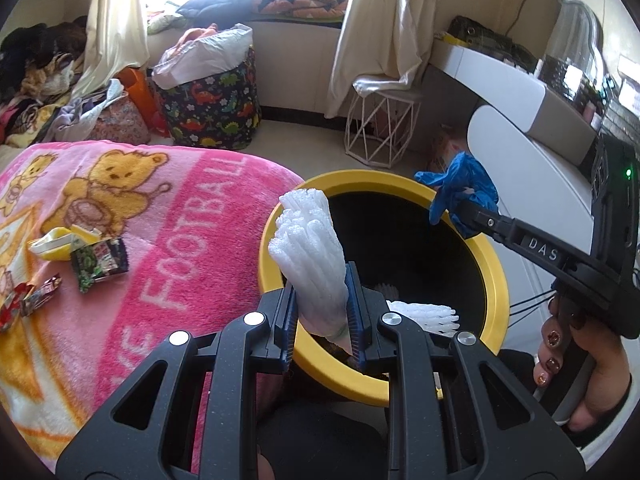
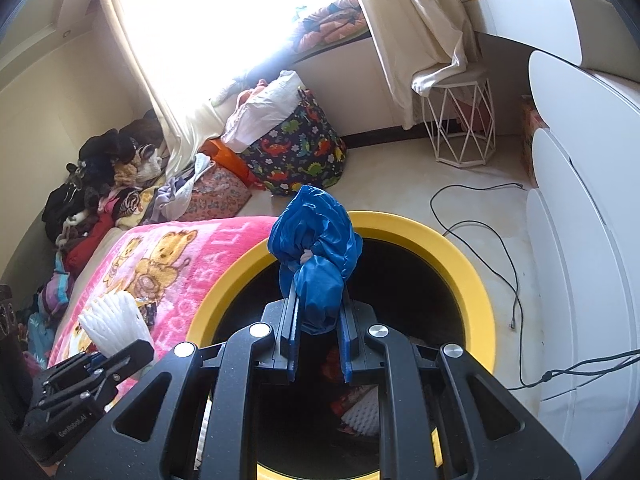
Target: Collect trash
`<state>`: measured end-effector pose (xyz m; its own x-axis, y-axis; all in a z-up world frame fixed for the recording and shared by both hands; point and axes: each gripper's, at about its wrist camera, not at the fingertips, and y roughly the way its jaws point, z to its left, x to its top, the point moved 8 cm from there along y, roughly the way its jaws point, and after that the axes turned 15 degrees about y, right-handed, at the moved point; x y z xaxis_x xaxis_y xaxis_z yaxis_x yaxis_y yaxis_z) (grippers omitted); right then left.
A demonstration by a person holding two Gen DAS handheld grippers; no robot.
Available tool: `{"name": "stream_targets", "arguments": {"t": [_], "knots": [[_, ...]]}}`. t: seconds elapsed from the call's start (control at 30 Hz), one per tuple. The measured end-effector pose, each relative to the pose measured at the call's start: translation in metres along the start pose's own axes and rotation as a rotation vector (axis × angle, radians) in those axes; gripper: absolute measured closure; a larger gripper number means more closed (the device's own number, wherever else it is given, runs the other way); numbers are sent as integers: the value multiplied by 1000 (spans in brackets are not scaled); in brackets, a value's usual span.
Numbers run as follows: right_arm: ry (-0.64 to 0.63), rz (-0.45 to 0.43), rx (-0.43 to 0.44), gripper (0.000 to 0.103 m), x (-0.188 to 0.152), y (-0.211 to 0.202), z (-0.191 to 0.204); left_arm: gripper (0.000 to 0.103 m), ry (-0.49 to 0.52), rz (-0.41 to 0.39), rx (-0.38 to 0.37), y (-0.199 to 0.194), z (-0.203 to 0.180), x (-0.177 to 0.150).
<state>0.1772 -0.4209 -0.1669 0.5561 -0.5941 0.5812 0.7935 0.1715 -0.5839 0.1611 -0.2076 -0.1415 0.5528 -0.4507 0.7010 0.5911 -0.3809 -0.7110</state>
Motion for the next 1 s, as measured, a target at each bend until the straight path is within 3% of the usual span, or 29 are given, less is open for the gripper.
{"name": "stream_targets", "arguments": {"t": [0.3, 0.37, 0.5, 0.53, 0.6, 0.7, 1.0], "knots": [[18, 4, -9, 85, 2, 2, -12, 87, 39, 21, -21, 20, -9, 0], [24, 5, -3, 78, 3, 2, -12, 84, 31, 18, -24, 23, -8, 0], [29, -16, -11, 53, 6, 1, -13, 49, -8, 18, -16, 23, 1, -4], [36, -20, -9, 48, 7, 1, -13, 46, -18, 13, -19, 22, 2, -5], [39, -24, -15, 43, 7, 1, -14, 29, -43, -3, -22, 18, 6, -5], [34, -32, -22, 37, 6, 1, -12, 15, -68, -26, -31, 12, 11, -6], [-45, -92, -41, 25, 7, -9, 5, 11, -90, -81, 4, -9, 21, 1]]}}
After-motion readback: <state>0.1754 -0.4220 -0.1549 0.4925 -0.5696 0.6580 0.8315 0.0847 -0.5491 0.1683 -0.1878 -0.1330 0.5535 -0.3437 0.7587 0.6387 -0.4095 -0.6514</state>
